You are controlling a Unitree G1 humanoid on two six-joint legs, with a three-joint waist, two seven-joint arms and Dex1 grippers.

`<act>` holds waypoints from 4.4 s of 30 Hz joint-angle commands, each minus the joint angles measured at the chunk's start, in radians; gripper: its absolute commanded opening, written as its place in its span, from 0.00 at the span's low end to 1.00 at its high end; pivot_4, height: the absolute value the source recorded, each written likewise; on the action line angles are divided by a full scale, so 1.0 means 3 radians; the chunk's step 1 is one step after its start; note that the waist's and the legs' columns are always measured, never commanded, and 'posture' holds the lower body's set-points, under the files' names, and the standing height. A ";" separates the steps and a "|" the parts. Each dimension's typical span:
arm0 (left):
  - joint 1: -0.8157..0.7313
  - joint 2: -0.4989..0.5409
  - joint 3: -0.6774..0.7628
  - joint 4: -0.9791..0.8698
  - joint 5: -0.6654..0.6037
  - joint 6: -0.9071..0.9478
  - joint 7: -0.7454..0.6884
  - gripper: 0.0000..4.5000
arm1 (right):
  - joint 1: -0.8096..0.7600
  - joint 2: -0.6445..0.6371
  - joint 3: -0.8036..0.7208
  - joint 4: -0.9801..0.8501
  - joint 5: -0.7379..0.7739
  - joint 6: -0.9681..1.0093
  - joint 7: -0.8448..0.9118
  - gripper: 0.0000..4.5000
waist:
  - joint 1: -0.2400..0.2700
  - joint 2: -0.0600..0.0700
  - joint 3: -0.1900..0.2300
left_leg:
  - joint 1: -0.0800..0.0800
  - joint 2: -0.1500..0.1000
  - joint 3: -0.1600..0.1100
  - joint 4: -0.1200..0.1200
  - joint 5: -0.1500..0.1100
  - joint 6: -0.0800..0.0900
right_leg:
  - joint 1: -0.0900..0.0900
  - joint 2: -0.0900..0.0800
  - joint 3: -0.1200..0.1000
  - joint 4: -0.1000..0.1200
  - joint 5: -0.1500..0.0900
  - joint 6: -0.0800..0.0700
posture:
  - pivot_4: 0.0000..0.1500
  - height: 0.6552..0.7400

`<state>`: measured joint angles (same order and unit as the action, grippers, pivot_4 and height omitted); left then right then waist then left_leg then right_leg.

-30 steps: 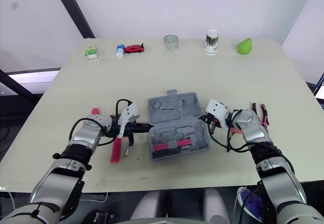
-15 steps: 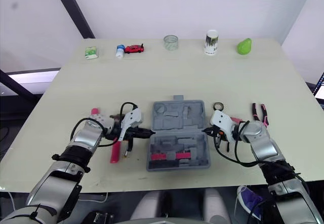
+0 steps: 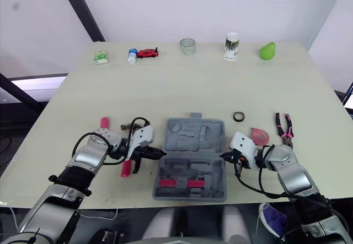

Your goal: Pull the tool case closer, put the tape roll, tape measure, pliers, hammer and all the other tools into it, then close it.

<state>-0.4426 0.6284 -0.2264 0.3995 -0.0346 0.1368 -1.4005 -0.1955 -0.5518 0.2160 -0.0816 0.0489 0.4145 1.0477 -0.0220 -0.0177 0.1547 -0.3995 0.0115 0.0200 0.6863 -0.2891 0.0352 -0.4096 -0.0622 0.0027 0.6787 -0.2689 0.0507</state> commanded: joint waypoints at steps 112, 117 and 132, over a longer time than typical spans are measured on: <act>0.0503 0.0140 -0.0425 -0.0846 -0.0080 0.0135 -0.0074 0.01 | 0.0403 -0.0556 0.0003 -0.0494 0.0553 0.0301 0.0113 0.00 | 0.0039 -0.0001 -0.0001 | 0.0004 0.0000 -0.0002 0.0003 0.0000 0.0001 | 0.0005 0.0000 -0.0001 -0.0001 0.0000 0.0000 | 1.00 1.00; 0.0473 0.0154 -0.0399 -0.0755 -0.0063 0.0089 -0.0051 0.01 | 0.0423 -0.0586 -0.0021 -0.0484 0.0546 0.0287 0.0114 0.00 | 0.0039 -0.0001 -0.0001 | 0.0004 0.0000 -0.0002 0.0003 0.0000 0.0001 | 0.0005 0.0000 -0.0001 -0.0001 0.0000 0.0000 | 1.00 1.00; 0.0462 0.0192 -0.0365 -0.0681 -0.0075 0.0050 -0.0040 0.01 | 0.0409 -0.0613 -0.0080 -0.0388 0.0550 0.0240 0.0097 0.00 | 0.0036 -0.0001 -0.0001 | 0.0004 0.0000 -0.0002 0.0003 0.0000 0.0001 | 0.0005 0.0001 -0.0001 0.0000 0.0000 0.0000 | 1.00 1.00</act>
<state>-0.3127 0.6689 -0.3276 0.1888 -0.0642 0.1474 -1.4138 -0.0675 -0.7270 0.2099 -0.1901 0.2012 0.4991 1.0788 -0.0111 -0.0179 0.1545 -0.3981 0.0115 0.0194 0.6871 -0.2892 0.0355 -0.4080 -0.0617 0.0024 0.6788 -0.2689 0.0508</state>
